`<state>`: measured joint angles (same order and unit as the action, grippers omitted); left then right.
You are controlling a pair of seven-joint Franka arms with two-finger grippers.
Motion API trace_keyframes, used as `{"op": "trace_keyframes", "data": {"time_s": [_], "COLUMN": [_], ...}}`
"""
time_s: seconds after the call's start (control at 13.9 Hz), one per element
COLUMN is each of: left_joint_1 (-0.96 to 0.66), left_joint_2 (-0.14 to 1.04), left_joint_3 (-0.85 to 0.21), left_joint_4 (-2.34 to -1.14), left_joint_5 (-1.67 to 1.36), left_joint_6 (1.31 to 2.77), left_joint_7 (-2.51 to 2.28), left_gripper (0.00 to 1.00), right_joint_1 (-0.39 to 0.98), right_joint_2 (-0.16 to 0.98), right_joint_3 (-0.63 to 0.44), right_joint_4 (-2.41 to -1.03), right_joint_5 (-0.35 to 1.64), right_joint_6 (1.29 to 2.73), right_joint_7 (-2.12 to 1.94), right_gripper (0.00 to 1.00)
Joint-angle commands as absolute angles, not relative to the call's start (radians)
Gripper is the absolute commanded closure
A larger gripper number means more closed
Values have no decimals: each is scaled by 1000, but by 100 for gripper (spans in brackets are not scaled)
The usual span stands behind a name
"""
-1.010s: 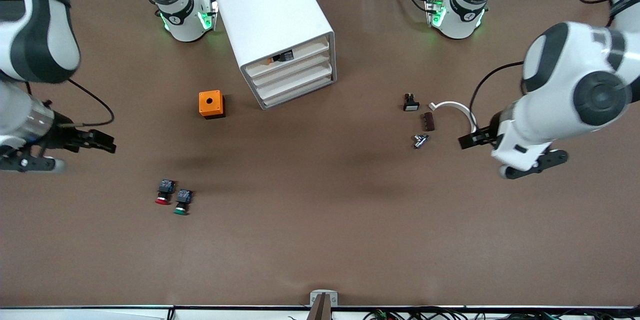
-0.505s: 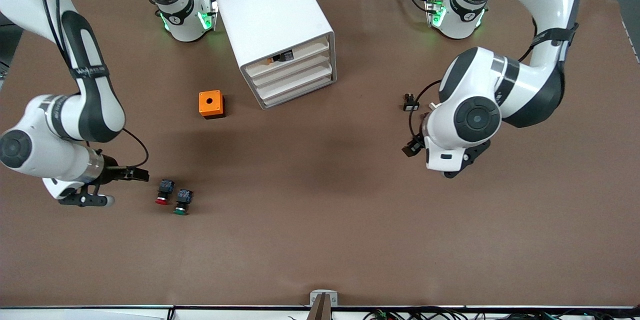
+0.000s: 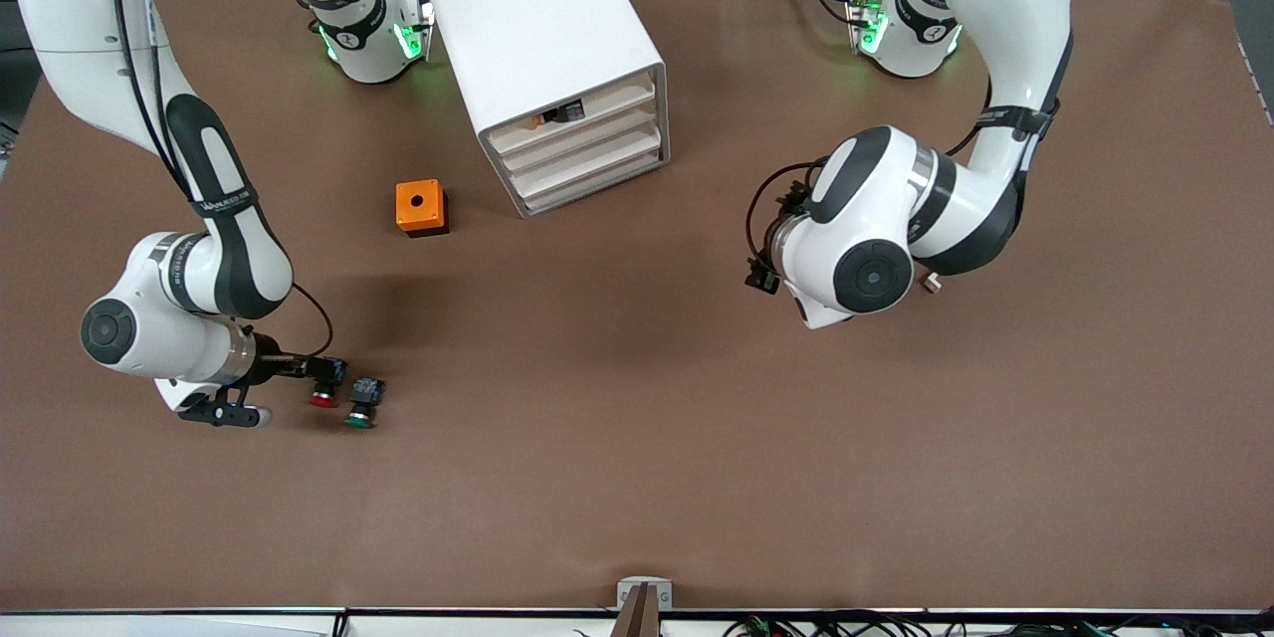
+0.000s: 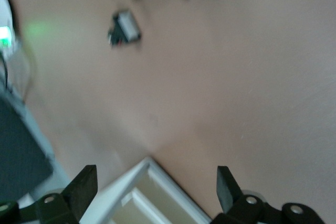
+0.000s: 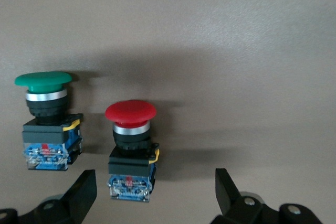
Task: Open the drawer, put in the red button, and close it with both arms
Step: 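Move the right gripper to the red button while the left gripper approaches the cabinet, then grasp the red button with the right gripper while the left gripper hooks the drawer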
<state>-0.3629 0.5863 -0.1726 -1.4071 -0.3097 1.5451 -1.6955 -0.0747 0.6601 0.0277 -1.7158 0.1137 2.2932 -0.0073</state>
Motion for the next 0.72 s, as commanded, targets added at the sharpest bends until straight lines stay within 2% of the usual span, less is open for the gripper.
{"op": "trace_keyframes", "data": {"time_s": [0.0,0.22,0.36,0.43,0.5,0.58,0.65], "left_joint_1": [-368,-399,-402,-405,-417,-428,-436], "left_joint_2": [632,672,722,750,779,799,817], "left_joint_3": [-170,-172,-172,-172,-172,-172,-172], "left_joint_4": [-1388,-1384,-1387,-1387,-1385,-1385,-1385], "left_joint_5": [-434,-598,-757,-803,-839,-876,-914], "left_joint_6": [1517,1519,1519,1519,1520,1520,1522], "left_joint_7": [-1784,-1896,-1952,-1992,-2029,-2058,-2084], "left_gripper": [0,0,2,4,7,9,12], "right_joint_1": [-74,-72,-71,-64,-57,-51,-42], "right_joint_2": [686,698,699,699,698,695,693], "right_joint_3": [31,31,31,31,31,31,31], "right_joint_4": [-1700,-1701,-1703,-1703,-1701,-1698,-1694], "right_joint_5": [140,143,143,143,143,141,141], "right_joint_6": [2301,2309,2304,2301,2298,2292,2278], "right_joint_7": [-3,-3,0,15,31,43,67], "right_gripper": [0,1,7,14,25,44,68]}}
